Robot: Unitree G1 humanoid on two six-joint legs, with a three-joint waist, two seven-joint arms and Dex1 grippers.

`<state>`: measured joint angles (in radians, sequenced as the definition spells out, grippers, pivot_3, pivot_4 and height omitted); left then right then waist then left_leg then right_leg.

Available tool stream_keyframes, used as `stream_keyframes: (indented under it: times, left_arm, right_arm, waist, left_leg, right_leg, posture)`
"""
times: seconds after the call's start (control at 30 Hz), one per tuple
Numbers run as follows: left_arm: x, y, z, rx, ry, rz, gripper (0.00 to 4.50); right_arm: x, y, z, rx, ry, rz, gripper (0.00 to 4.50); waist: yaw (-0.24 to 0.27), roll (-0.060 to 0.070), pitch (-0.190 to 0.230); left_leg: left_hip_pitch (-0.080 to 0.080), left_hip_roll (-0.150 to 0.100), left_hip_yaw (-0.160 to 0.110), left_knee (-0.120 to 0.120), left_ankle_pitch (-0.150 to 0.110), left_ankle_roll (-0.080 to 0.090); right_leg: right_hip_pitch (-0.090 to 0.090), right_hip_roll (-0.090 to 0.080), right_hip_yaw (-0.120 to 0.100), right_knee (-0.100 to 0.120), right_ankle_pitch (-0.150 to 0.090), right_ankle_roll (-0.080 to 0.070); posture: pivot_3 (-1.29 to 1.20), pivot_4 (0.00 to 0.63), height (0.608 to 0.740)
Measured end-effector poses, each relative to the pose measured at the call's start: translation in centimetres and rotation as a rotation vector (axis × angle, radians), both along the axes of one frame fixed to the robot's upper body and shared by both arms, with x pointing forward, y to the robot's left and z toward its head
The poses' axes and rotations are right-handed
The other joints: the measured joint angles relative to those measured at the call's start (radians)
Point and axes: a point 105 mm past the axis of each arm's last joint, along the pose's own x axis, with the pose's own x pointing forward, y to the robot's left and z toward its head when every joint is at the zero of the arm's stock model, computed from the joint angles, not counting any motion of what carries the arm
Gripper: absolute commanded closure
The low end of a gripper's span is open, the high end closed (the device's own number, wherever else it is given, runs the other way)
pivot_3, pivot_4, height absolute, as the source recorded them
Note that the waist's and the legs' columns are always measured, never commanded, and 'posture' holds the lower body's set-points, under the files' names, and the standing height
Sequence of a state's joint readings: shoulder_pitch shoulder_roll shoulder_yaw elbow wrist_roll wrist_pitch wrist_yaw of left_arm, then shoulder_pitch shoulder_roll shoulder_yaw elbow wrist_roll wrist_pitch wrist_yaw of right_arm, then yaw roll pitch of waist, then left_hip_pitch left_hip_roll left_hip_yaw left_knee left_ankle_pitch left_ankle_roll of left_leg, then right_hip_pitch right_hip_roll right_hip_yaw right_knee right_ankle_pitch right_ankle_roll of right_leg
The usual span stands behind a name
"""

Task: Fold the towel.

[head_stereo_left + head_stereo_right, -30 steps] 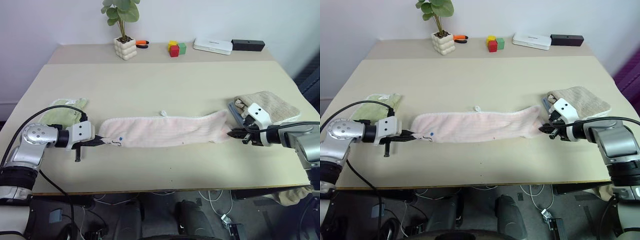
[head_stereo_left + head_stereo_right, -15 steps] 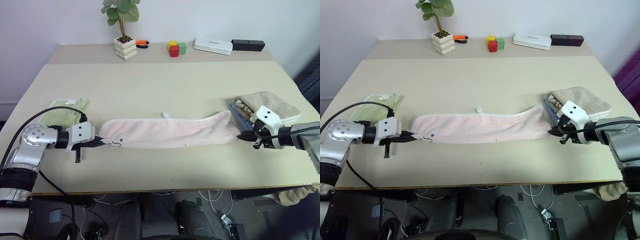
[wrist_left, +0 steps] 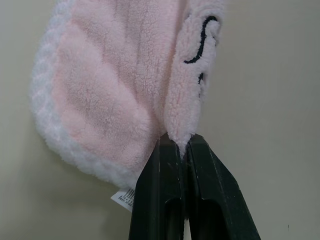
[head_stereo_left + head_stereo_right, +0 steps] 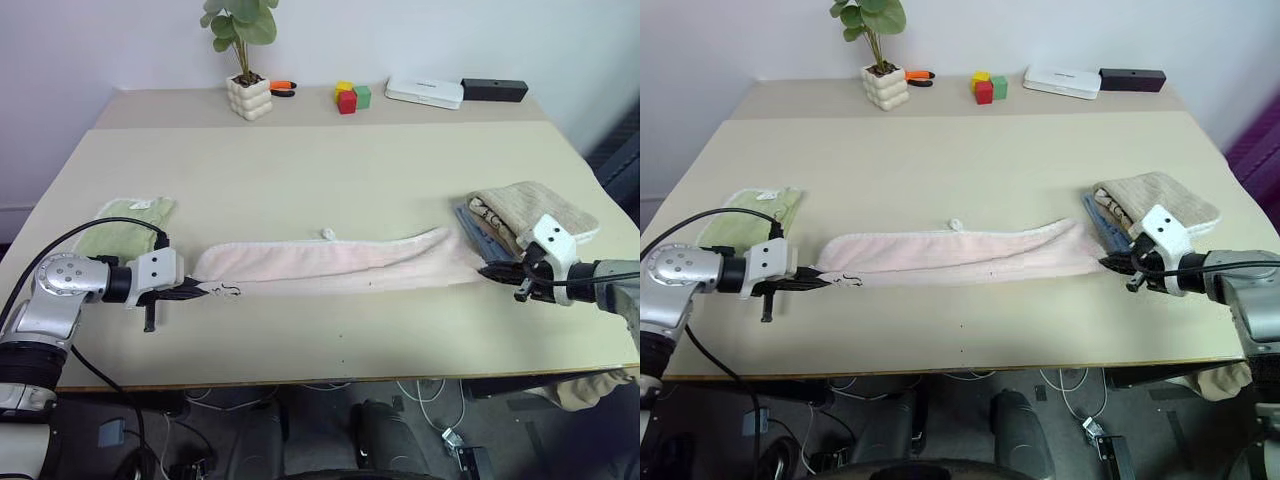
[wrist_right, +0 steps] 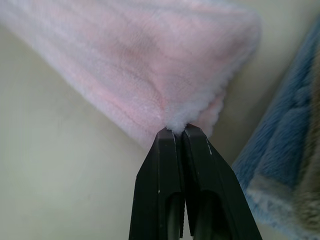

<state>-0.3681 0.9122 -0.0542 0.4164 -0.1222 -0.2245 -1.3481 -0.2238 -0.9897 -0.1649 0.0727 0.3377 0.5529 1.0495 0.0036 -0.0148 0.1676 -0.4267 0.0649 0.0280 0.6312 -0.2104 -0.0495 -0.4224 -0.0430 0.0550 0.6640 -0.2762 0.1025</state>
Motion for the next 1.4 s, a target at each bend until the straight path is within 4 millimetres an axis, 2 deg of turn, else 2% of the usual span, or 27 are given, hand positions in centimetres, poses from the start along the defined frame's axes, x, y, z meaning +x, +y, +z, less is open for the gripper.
stream_keyframes:
  times: [0.03, 0.27, 0.3, 0.43, 0.6, 0.7, 0.8, 0.83, 0.93, 1.03, 1.1, 1.2, 1.3, 1.4]
  left_arm:
    - [0.0, 0.0, 0.0, 0.0, 0.0, 0.0, 4.5]
    - [0.1, 0.1, 0.1, 0.001, 0.0, 0.001, 4.5]
    - [0.1, 0.1, 0.1, 0.001, -0.001, 0.003, 4.5]
    - [0.3, 0.2, 0.2, 0.0, -0.004, 0.006, 4.5]
    - [0.3, 0.3, 0.2, 0.003, -0.01, 0.002, 4.5]
    - [0.3, 0.2, 0.2, 0.002, -0.013, 0.0, 4.5]
    - [0.2, 0.3, 0.0, 0.003, -0.01, 0.001, 4.5]
    - [0.0, 0.4, 0.0, 0.003, -0.008, 0.003, 4.5]
    - [-0.4, 0.8, 0.0, 0.012, -0.004, 0.006, 4.5]
    - [-0.6, 1.0, 0.0, 0.014, -0.004, 0.013, 4.5]
    - [-0.8, 1.1, -0.1, 0.007, -0.007, 0.02, 4.5]
    - [-0.9, 1.2, -0.1, -0.002, 0.001, 0.03, 4.5]
    - [-1.0, 1.2, -0.2, -0.03, 0.045, 0.056, 3.63]
    - [-1.1, 0.9, -0.1, -0.049, 0.069, 0.052, 2.18]
  right_arm:
    - [-0.1, -0.2, 0.0, 0.002, -0.001, -0.008, 3.76]
    - [-1.0, -1.0, -0.5, 0.017, 0.021, -0.032, 0.29]
    - [-1.3, -0.9, -0.4, 0.009, 0.023, -0.015, 0.06]
    - [-1.4, 0.1, 0.2, 0.003, -0.008, 0.045, 0.06]
    - [0.1, 2.7, 3.4, 0.059, -0.126, 0.103, 0.06]
    - [0.3, 4.5, 3.9, 0.106, -0.161, 0.134, 0.06]
    - [0.2, 6.7, 3.1, 0.165, -0.143, 0.174, 0.84]
    - [0.3, 7.3, 2.9, 0.185, -0.138, 0.178, 0.84]
    - [0.9, 8.6, 3.3, 0.223, -0.177, 0.186, 1.9]
    - [1.9, 9.3, 4.6, 0.241, -0.246, 0.166, 3.38]
    - [2.0, 9.6, 4.2, 0.223, -0.239, 0.169, 4.38]
    - [2.3, 10.0, 3.5, 0.211, -0.236, 0.165, 4.45]
    - [2.6, 9.9, 3.2, 0.201, -0.234, 0.148, 4.5]
    - [2.7, 9.9, 3.5, 0.194, -0.244, 0.15, 4.5]
  waist:
    - [0.001, 0.0, 0.0]
    - [0.001, 0.0, 0.0]
    - [0.001, 0.0, 0.0]
    - [0.0, 0.0, 0.0]
    - [-0.007, 0.0, 0.0]
    - [-0.008, -0.001, 0.0]
    - [-0.012, -0.001, 0.0]
    - [-0.015, -0.001, 0.0]
    - [-0.017, -0.001, 0.0]
    - [-0.018, -0.001, 0.0]
    - [-0.017, -0.001, 0.0]
    - [-0.016, -0.001, 0.0]
    - [-0.016, -0.001, 0.0]
    - [-0.016, -0.001, 0.0]
  left_leg:
    - [0.0, 0.0, 0.0, 0.0, 0.0, 0.0]
    - [0.0, 0.0, 0.0, 0.0, 0.0, 0.0]
    - [0.0, 0.0, 0.0, 0.0, 0.0, 0.0]
    - [0.0, 0.0, 0.0, 0.0, 0.0, 0.0]
    - [0.0, 0.0, 0.0, 0.0, 0.0, 0.0]
    - [0.0, 0.0, -0.001, -0.001, 0.0, 0.0]
    - [0.0, 0.0, 0.0, 0.0, 0.0, 0.0]
    - [0.0, 0.0, 0.0, 0.0, 0.0, 0.0]
    - [0.0, 0.0, 0.0, 0.0, 0.0, 0.0]
    - [0.0, 0.0, 0.0, -0.001, 0.0, 0.0]
    - [0.0, 0.0, 0.0, -0.001, -0.001, 0.001]
    - [0.0, 0.0, 0.0, 0.0, -0.001, 0.001]
    - [0.0, 0.0, 0.0, 0.0, -0.001, 0.001]
    - [0.0, 0.0, 0.0, 0.0, -0.001, 0.001]
  right_leg:
    - [0.0, 0.0, 0.0, 0.0, 0.0, 0.0]
    - [0.0, 0.0, 0.0, 0.0, 0.0, 0.0]
    - [0.0, 0.0, 0.0, 0.0, 0.0, 0.0]
    - [0.0, 0.0, 0.0, 0.0, 0.0, 0.0]
    - [0.0, 0.0, 0.0, 0.0, 0.0, 0.0]
    - [0.0, 0.0, 0.0, 0.0, 0.0, 0.0]
    - [0.0, 0.0, 0.0, 0.0, 0.0, 0.0]
    - [0.0, 0.0, 0.0, 0.0, 0.0, 0.0]
    - [0.0, 0.0, 0.0, 0.0, 0.0, 0.0]
    - [0.0, 0.0, 0.0, 0.0, 0.0, 0.0]
    - [0.0, 0.0, 0.0, 0.0, 0.0, 0.0]
    - [0.0, 0.0, 0.0, 0.0, 0.0, 0.0]
    - [0.0, 0.0, 0.0, 0.0, 0.0, 0.0]
    - [0.0, 0.0, 0.0, 0.0, 0.0, 0.0]
  posture:
    - [0.0, 0.15, 0.74]
    - [0.0, 0.15, 0.74]
    - [0.0, 0.15, 0.74]
    - [0.0, 0.15, 0.74]
    - [0.0, 0.15, 0.74]
    - [0.0, 0.15, 0.74]
    - [0.0, 0.15, 0.74]
    - [0.0, 0.15, 0.74]
    - [0.0, 0.15, 0.74]
    - [0.0, 0.15, 0.74]
    - [0.0, 0.15, 0.74]
    - [0.0, 0.15, 0.74]
    - [0.0, 0.15, 0.74]
    - [0.0, 0.15, 0.74]
